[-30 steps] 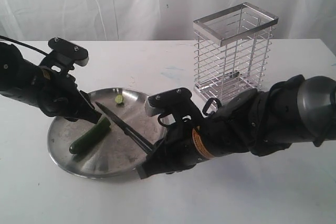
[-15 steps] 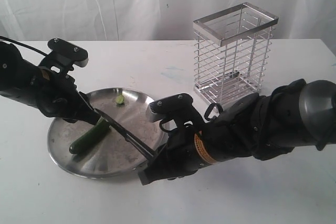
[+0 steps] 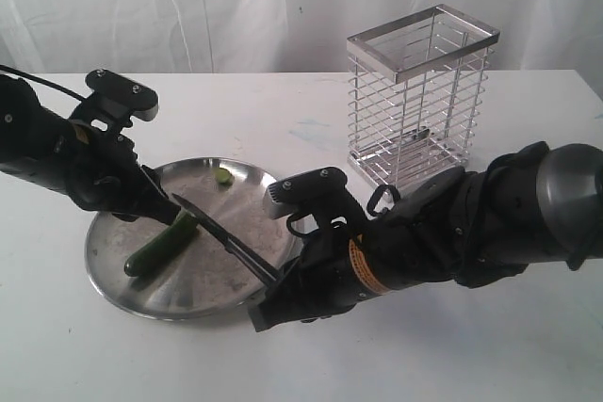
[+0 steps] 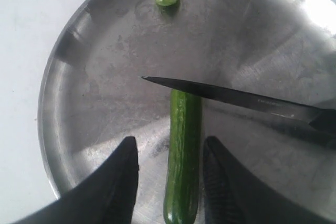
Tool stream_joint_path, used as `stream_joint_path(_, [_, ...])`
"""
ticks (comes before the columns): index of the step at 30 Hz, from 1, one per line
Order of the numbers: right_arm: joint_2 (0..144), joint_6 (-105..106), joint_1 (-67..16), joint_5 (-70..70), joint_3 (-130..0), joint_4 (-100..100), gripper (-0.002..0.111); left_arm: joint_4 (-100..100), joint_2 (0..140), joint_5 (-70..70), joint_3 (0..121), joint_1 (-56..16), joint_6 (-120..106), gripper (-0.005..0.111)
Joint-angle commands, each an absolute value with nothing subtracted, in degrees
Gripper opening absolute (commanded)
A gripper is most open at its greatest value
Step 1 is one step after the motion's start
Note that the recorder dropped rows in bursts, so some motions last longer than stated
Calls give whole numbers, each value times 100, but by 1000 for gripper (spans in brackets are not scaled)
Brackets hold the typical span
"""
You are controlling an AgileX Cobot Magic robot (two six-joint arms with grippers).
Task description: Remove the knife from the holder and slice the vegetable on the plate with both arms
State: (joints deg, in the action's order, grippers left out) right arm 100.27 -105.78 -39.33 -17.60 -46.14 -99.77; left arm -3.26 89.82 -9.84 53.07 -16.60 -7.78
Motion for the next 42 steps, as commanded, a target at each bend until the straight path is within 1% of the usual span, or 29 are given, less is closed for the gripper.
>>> stream_joint_path(1, [9976,-10509,-3934,-1779,-4593,-9995,0,-333,8933,-1054,5267,-1664,-732,45])
stream_joint_path(42, [10207,-10509,-3934,-1687,-4593,-9995,0,-333,8933,-1124,5267,-1664,-732,45])
